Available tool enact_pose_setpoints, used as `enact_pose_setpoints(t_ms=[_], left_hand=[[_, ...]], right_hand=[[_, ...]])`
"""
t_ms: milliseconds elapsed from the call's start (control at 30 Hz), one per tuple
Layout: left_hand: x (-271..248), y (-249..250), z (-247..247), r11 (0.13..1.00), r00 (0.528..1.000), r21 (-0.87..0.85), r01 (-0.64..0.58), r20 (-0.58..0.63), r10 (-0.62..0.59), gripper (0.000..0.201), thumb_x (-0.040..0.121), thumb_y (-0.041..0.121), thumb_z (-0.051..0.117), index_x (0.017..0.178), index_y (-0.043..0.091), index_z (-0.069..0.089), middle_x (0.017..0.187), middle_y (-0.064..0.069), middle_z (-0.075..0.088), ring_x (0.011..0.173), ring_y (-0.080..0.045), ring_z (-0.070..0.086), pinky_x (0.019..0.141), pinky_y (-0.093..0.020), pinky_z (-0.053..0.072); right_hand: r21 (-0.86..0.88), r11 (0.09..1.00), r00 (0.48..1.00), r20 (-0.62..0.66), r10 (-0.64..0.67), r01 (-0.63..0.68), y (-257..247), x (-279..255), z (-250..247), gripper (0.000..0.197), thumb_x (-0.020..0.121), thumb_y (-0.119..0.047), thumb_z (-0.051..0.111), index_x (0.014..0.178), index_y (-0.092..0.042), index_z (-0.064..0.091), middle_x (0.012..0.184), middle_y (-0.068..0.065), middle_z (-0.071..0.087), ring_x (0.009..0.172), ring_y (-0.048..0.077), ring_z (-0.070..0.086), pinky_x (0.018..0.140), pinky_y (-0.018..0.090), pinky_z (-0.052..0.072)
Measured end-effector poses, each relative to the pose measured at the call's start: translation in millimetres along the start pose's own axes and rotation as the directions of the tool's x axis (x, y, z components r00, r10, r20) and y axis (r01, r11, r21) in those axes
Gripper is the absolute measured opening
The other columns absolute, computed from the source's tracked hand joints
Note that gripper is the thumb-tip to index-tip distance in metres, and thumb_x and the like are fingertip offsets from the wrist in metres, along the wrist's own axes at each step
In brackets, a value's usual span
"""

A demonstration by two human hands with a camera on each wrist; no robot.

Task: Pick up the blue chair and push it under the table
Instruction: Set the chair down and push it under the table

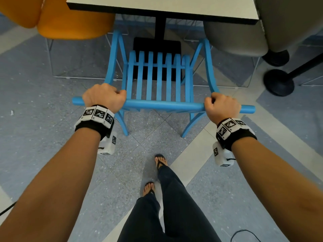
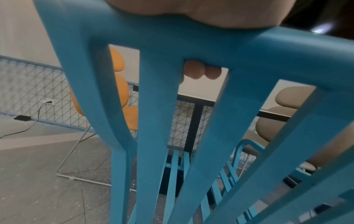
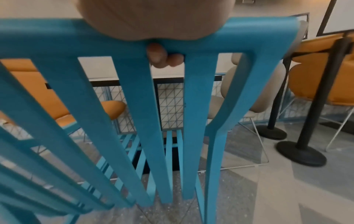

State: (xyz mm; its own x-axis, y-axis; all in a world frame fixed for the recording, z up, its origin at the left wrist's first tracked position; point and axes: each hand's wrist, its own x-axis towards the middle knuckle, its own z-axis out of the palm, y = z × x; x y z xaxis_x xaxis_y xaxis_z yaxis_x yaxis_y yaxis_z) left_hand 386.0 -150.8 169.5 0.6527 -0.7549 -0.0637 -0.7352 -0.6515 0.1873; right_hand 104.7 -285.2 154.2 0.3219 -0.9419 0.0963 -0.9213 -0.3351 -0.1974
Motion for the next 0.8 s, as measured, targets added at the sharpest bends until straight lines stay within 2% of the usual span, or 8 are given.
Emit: enact_pose_setpoints(t_ms=[167,300,367,433,500,666,800], left_hand=[[0.6,-1.7,-0.7,1.000,1.000,0.018,0.006,-0.004,-0.006,0.042,0.081,0.037,0.046,0.058,0.007,0.065,0.044,-0.005,0.041,0.041,-0.022,0.034,0.046,-0.022,0.022],[6.1,4.7,-4.2,1.000,1.000,0.025,0.002,0.006,-0.002,0.043,0.081,0.038,0.044,0.060,0.007,0.065,0.045,-0.005,0.039,0.048,-0.027,0.042,0.054,-0.031,0.033],[9.6,6.3,-4.9,1.000,1.000,0.023,0.006,0.000,-0.006,0.044,0.081,0.039,0.044,0.060,0.007,0.065,0.045,-0.004,0.039,0.043,-0.024,0.038,0.055,-0.031,0.033],[10.9,7.3,-4.9,1.000,1.000,0.011,0.012,-0.007,-0.012,0.043,0.081,0.038,0.045,0.060,0.007,0.065,0.046,-0.004,0.039,0.044,-0.024,0.038,0.056,-0.032,0.033],[10.2,7.8,-4.0,1.000,1.000,0.001,0.011,-0.017,-0.011,0.042,0.081,0.038,0.045,0.061,0.007,0.066,0.046,-0.004,0.039,0.051,-0.028,0.045,0.058,-0.033,0.034],[6.8,10.2,-2.3,1.000,0.999,0.001,-0.007,-0.035,0.007,0.043,0.083,0.037,0.045,0.062,0.006,0.066,0.045,-0.005,0.039,0.054,-0.029,0.046,0.058,-0.034,0.034],[5.0,9.6,-0.2,1.000,0.999,-0.007,-0.015,-0.042,0.015,0.044,0.083,0.037,0.045,0.059,0.006,0.065,0.044,-0.005,0.039,0.052,-0.029,0.046,0.057,-0.032,0.034]], right_hand=[[-0.027,1.000,1.000,-0.020,-0.013,0.012,-3.0,-0.2,0.5,0.030,0.076,-0.032,0.034,0.056,-0.012,0.046,0.047,0.008,0.045,0.046,0.028,0.041,0.053,0.030,0.025],[-0.040,0.999,1.000,0.001,-0.005,0.005,-0.9,5.0,1.5,0.031,0.076,-0.030,0.032,0.056,-0.011,0.047,0.043,0.004,0.037,0.046,0.027,0.039,0.045,0.024,0.013],[-0.032,0.999,1.000,-0.003,-0.005,0.005,-1.2,8.4,1.7,0.031,0.076,-0.030,0.032,0.056,-0.011,0.047,0.046,0.007,0.042,0.046,0.027,0.039,0.045,0.023,0.012],[-0.022,1.000,1.000,-0.009,-0.013,0.013,-0.1,11.1,2.4,0.032,0.076,-0.030,0.033,0.056,-0.010,0.047,0.048,0.009,0.045,0.047,0.028,0.041,0.045,0.024,0.014],[-0.018,1.000,1.000,-0.002,-0.025,0.025,1.4,11.4,3.1,0.032,0.076,-0.030,0.032,0.056,-0.010,0.047,0.048,0.009,0.046,0.047,0.029,0.042,0.047,0.025,0.017],[-0.007,0.999,0.998,0.028,-0.047,0.048,6.5,10.9,1.5,0.031,0.078,-0.031,0.034,0.052,-0.014,0.039,0.041,-0.003,0.030,0.044,0.027,0.040,0.044,0.022,0.016],[0.006,0.999,0.998,0.048,-0.045,0.045,9.1,11.1,2.2,0.032,0.078,-0.033,0.035,0.051,-0.016,0.037,0.041,-0.003,0.032,0.044,0.027,0.042,0.047,0.024,0.026]])
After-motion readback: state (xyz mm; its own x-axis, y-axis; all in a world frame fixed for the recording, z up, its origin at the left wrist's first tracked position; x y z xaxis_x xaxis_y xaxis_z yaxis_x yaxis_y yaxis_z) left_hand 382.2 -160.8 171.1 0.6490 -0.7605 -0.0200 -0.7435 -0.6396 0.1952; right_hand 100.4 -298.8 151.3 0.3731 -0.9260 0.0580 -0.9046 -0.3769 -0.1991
